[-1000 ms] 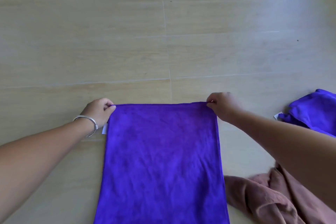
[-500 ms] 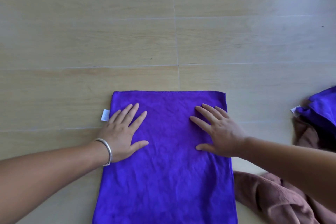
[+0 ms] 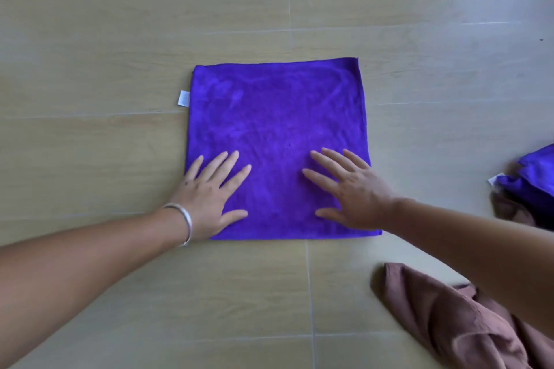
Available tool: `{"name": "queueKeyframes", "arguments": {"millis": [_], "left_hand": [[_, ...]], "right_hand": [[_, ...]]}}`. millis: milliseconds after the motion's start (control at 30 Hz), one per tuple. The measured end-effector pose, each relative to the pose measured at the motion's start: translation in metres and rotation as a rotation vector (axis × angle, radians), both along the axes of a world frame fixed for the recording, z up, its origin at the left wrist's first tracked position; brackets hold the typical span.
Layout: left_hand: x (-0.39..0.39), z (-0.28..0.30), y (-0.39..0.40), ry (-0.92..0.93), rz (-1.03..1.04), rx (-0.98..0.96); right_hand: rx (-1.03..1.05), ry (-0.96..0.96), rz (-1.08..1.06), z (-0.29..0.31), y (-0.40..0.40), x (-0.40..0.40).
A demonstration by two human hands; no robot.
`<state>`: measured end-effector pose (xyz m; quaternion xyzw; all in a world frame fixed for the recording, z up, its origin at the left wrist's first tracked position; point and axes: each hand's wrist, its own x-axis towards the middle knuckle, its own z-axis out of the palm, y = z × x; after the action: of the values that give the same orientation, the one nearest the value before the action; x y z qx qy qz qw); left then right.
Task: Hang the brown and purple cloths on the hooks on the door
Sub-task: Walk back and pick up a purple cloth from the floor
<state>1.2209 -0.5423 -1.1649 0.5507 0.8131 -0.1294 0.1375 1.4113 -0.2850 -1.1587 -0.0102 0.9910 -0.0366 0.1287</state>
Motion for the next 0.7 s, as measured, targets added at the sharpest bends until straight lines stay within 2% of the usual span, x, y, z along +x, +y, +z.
{"name": "queueKeyframes", "arguments": {"millis": [133, 267, 367, 500, 700], "left_hand": [[0.007, 0.000, -0.053, 0.001, -0.098, 0.025], [0.006, 0.003, -0.063, 0.025, -0.140, 0.060], [0.001, 0.004, -0.065, -0.008, -0.241, 0.193], [-0.002, 0.007, -0.076, -0.148, -0.350, 0.393], [-0.003, 0.019, -0.070, -0.167, -0.376, 0.382]], "right_hand": [[-0.054, -0.002, 0.044, -0.017, 0.000, 0.047], [-0.068, 0.008, 0.067, -0.017, 0.007, 0.050], [-0.161, 0.125, 0.135, -0.016, 0.004, 0.051], [-0.294, 0.265, 0.294, -0.019, 0.000, 0.060], [-0.243, 0.329, 0.274, -0.008, -0.007, 0.057]]}}
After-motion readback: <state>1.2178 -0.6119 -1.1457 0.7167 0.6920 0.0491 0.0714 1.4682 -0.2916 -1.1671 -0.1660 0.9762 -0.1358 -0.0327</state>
